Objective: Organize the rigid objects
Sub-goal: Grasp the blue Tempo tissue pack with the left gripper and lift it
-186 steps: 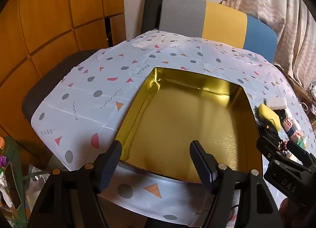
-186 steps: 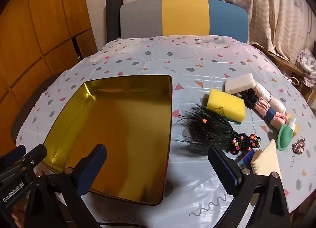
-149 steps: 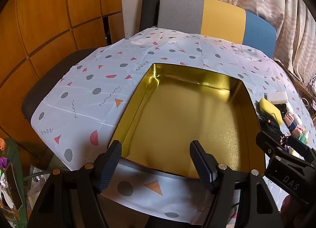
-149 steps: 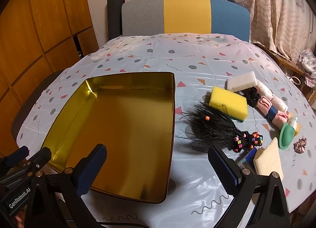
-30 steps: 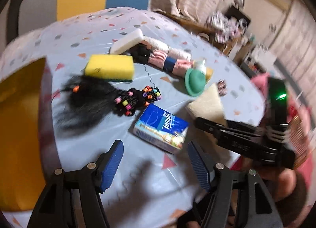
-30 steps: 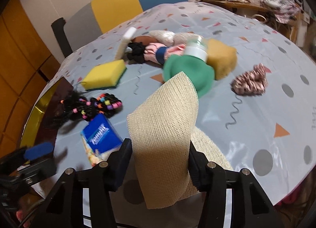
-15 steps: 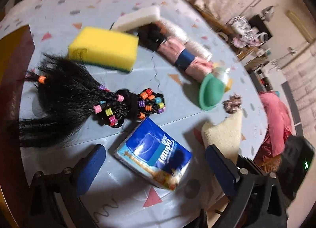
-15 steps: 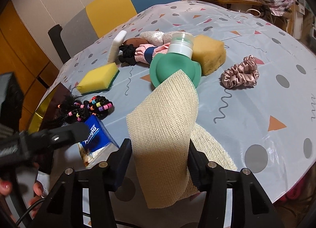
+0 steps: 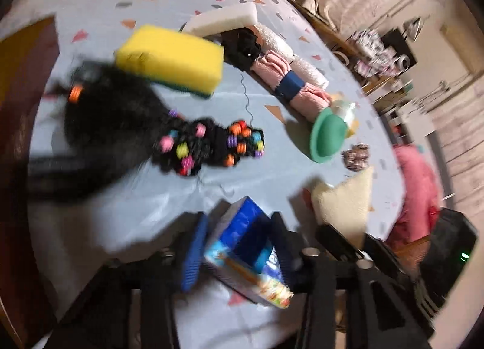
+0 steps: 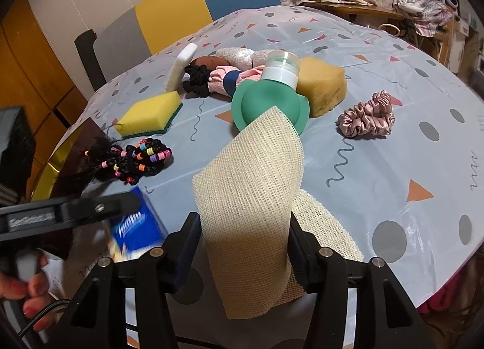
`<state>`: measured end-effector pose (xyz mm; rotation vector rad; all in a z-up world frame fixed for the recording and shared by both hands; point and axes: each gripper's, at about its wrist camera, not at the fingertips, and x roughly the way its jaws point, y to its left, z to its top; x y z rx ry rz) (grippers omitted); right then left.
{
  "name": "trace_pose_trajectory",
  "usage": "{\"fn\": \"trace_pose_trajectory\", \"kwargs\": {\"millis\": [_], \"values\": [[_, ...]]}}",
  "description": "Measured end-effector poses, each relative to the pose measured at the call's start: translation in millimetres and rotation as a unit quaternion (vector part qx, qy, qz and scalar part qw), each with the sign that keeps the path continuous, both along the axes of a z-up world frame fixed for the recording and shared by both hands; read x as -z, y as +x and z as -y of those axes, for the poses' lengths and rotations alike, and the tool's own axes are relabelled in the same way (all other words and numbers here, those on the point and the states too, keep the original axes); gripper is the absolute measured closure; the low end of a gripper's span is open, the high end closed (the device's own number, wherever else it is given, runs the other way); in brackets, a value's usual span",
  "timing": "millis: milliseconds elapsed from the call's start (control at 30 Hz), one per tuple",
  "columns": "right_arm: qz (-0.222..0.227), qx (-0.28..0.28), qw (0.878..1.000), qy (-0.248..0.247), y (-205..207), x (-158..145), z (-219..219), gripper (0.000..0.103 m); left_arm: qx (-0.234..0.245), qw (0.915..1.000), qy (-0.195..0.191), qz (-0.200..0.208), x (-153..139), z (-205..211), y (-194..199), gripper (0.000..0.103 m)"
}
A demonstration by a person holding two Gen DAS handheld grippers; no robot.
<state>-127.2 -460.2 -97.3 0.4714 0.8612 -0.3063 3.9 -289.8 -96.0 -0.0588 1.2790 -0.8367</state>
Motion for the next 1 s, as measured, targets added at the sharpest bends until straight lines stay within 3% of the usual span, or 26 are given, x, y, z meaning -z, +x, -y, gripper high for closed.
{"fn": "trace_pose_trajectory", "kwargs": {"millis": [133,167,233,400,433,467,500,633,733,900,1000], "values": [[-0.004,0.002,1.0,-0.006,1,-1,-5,0.047,0.003,0.9999,-0.014,0.001,-1,-13,-6,0.071],[-0.003,0.002,1.0,-0.006,1,-2,-6,0.048,0.005,0.9997,-0.025,-0.002,-3,-15,-7,0.087],[-0.003,0.002,1.0,-0.005,1,-2,-9,0.048,0.01,0.9989,-0.044,-0.01,-7,-20,-9,0.094],[-0.011,-0.001,1.0,-0.016,4,-3,-16,0.048,0.031,0.9986,-0.028,0.033,-18,-21,-17,0.092],[-0.008,0.004,1.0,-0.011,3,-4,-15,0.048,0.03,0.9984,-0.025,0.042,-19,-21,-19,0.08],[-0.007,0.009,1.0,-0.007,2,-5,-13,0.048,0.028,0.9982,-0.021,0.048,-19,-21,-21,0.056],[-0.007,0.012,1.0,-0.007,1,-6,-12,0.048,0.031,0.9977,-0.015,0.058,-19,-20,-23,0.04],[-0.011,0.028,0.999,-0.016,-7,-12,0,0.048,0.104,0.9895,-0.002,0.1,-24,-9,-40,0.035],[-0.011,0.05,0.999,0.011,-16,-7,14,0.048,0.156,0.9794,0.026,0.126,-21,6,-51,0.018],[-0.014,0.048,0.999,0.013,-17,-4,13,0.048,0.18,0.9709,0.049,0.15,-16,27,-65,0.017],[-0.014,0.043,0.999,0.014,-15,-3,10,0.048,0.192,0.9604,0.092,0.18,-8,43,-73,0.018]]}}
